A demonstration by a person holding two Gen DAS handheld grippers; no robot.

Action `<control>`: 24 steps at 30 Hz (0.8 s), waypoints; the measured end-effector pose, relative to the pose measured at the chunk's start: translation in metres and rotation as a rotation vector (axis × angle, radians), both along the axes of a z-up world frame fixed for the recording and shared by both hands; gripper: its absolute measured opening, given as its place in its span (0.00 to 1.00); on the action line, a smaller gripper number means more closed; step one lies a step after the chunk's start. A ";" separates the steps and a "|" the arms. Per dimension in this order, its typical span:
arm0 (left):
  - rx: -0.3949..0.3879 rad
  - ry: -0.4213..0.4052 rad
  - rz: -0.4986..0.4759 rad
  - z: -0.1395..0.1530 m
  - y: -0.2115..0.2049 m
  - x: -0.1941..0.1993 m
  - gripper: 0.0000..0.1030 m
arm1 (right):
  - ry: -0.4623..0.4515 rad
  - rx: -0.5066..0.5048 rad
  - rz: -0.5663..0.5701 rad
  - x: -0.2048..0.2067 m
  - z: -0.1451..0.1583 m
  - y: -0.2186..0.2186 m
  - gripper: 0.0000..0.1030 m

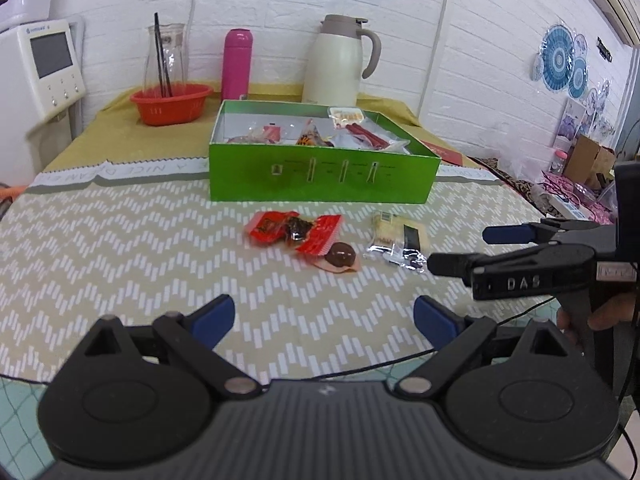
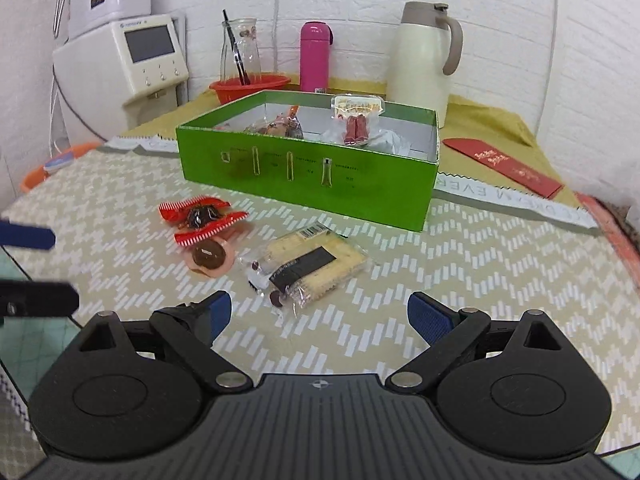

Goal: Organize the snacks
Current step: 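Move the right gripper back to the red-wrapped chocolate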

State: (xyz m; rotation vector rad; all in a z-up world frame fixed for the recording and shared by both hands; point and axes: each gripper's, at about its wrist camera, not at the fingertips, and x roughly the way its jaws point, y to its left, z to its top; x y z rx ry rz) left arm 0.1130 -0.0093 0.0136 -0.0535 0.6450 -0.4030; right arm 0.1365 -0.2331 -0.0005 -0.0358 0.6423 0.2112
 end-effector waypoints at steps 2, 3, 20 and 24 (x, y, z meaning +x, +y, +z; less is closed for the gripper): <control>-0.036 0.013 0.022 -0.002 0.007 -0.002 0.92 | -0.003 0.068 -0.022 0.010 0.000 -0.008 1.00; -0.045 0.015 0.034 -0.003 0.010 -0.004 0.92 | 0.003 0.086 -0.041 0.016 -0.001 -0.011 1.00; -0.082 0.074 0.045 -0.017 0.019 -0.008 0.92 | 0.006 -0.142 0.236 0.011 -0.008 0.035 0.68; -0.082 0.089 0.029 -0.020 0.011 -0.006 0.92 | 0.006 -0.188 0.251 -0.009 -0.001 0.039 0.68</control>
